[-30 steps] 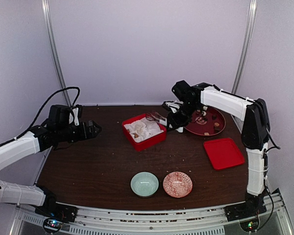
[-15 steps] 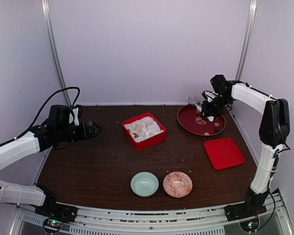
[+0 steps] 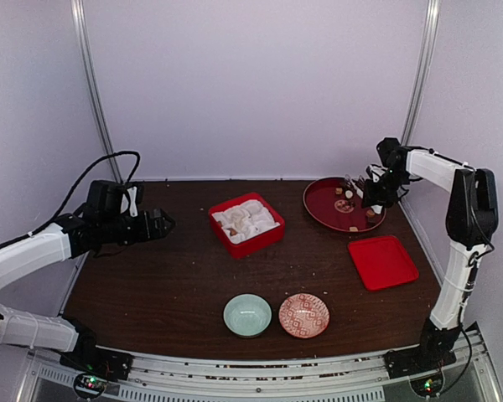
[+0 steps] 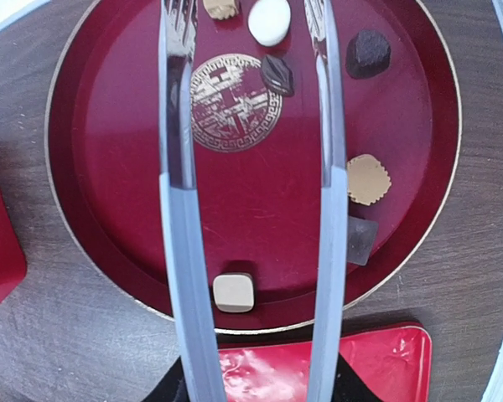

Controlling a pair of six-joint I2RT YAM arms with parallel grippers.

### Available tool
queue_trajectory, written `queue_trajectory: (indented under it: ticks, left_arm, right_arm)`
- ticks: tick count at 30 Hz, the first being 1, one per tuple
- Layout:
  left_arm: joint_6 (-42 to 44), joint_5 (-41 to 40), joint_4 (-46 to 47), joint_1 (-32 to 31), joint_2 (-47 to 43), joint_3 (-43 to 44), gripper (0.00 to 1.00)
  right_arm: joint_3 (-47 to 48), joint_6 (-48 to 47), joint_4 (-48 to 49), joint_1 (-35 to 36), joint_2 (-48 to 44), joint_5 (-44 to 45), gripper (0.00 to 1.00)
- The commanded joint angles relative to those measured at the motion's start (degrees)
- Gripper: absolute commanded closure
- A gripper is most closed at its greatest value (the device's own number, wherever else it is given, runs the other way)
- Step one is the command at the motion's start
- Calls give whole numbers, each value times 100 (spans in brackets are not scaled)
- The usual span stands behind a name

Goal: Pack the chocolate

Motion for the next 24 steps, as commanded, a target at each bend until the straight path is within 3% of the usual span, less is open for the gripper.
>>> queue_trajectory:
  ticks: [1, 24]
  left_arm:
    - [94, 35, 130, 39, 37, 191, 2]
    - [116, 32, 108, 97, 97, 200, 2]
  right_arm:
    - [179, -3, 71, -55, 285, 185, 61]
    - [847, -10, -75, -100, 1112, 309, 66]
